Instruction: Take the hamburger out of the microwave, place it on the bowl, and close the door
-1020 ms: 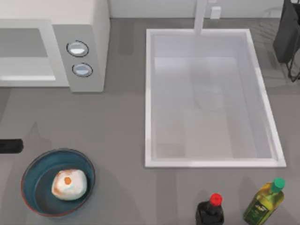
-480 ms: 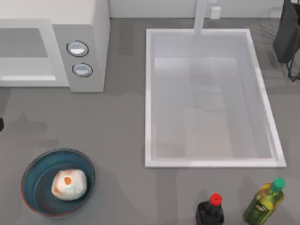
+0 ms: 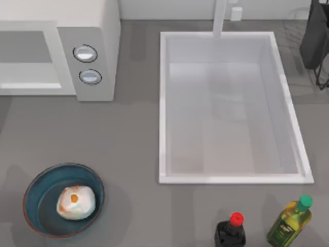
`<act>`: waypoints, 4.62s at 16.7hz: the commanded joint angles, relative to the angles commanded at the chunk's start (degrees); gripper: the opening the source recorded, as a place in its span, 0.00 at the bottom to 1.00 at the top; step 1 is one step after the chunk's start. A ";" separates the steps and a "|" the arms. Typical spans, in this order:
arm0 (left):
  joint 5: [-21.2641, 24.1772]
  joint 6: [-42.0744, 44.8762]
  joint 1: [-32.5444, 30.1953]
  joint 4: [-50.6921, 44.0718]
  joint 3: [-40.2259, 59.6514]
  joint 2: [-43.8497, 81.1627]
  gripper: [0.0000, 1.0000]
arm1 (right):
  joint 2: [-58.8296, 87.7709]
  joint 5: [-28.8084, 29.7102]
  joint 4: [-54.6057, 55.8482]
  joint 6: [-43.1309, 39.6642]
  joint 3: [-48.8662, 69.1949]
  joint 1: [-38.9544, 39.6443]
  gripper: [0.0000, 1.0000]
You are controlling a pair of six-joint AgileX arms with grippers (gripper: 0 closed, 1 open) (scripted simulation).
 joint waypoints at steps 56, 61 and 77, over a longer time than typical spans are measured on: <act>4.55 -5.91 0.89 16.11 -25.11 2.22 0.00 | 0.00 0.00 0.00 0.00 0.00 0.00 1.00; 3.67 -7.37 -0.38 16.64 -26.45 0.99 0.00 | 0.00 0.00 0.00 0.00 0.00 0.00 1.00; -16.15 -29.85 -29.64 17.90 -33.80 -10.85 0.00 | 0.00 0.00 0.00 0.00 0.00 0.00 1.00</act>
